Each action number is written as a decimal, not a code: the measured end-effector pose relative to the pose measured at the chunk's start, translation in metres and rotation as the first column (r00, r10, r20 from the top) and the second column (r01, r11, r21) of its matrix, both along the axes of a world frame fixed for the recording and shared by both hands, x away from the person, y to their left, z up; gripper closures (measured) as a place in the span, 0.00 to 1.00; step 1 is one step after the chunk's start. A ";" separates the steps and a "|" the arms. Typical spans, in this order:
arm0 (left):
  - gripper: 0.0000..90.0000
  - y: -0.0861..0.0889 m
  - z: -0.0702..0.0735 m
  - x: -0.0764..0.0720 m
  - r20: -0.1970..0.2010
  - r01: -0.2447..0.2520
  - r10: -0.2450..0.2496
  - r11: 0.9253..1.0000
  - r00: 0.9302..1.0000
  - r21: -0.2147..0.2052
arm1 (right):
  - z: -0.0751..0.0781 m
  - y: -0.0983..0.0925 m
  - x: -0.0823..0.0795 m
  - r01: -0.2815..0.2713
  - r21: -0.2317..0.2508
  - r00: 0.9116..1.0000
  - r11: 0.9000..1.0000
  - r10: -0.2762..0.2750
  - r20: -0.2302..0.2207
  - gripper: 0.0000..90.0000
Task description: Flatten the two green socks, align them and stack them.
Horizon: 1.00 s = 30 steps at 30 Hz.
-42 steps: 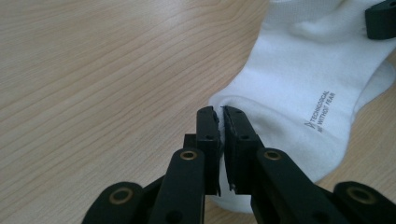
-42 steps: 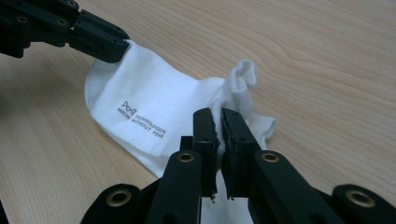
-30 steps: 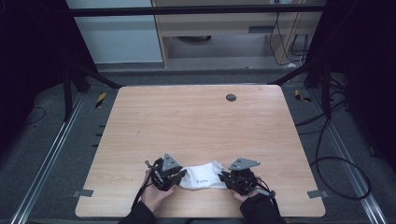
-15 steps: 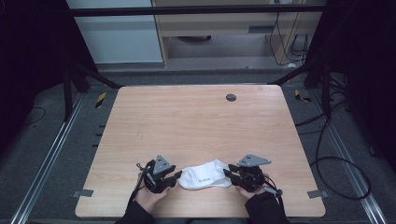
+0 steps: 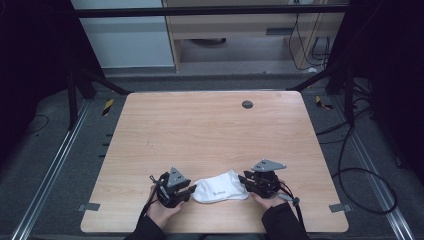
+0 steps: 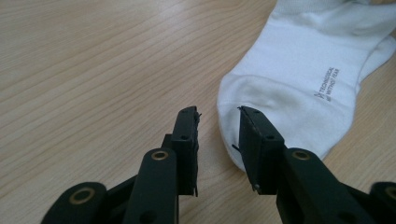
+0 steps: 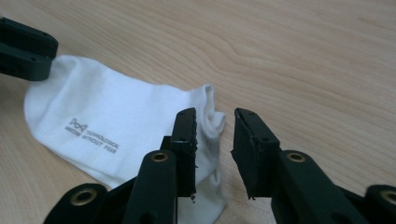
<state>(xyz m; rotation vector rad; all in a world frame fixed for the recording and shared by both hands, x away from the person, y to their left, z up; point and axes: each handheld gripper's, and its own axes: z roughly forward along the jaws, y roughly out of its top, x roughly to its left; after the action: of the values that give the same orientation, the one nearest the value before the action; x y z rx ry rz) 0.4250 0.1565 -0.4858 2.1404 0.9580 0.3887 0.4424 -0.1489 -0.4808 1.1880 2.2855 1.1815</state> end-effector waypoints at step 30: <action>0.93 -0.007 -0.008 0.002 -0.036 -0.003 0.003 1.000 0.999 0.025 | -0.004 -0.001 -0.017 -0.053 -0.040 0.997 0.998 0.051 -0.050 0.95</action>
<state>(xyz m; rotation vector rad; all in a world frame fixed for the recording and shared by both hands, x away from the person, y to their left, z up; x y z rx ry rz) 0.4265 0.1491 -0.4940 2.1753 0.9815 0.3664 0.4250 -0.1502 -0.4849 1.1616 2.3782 1.1300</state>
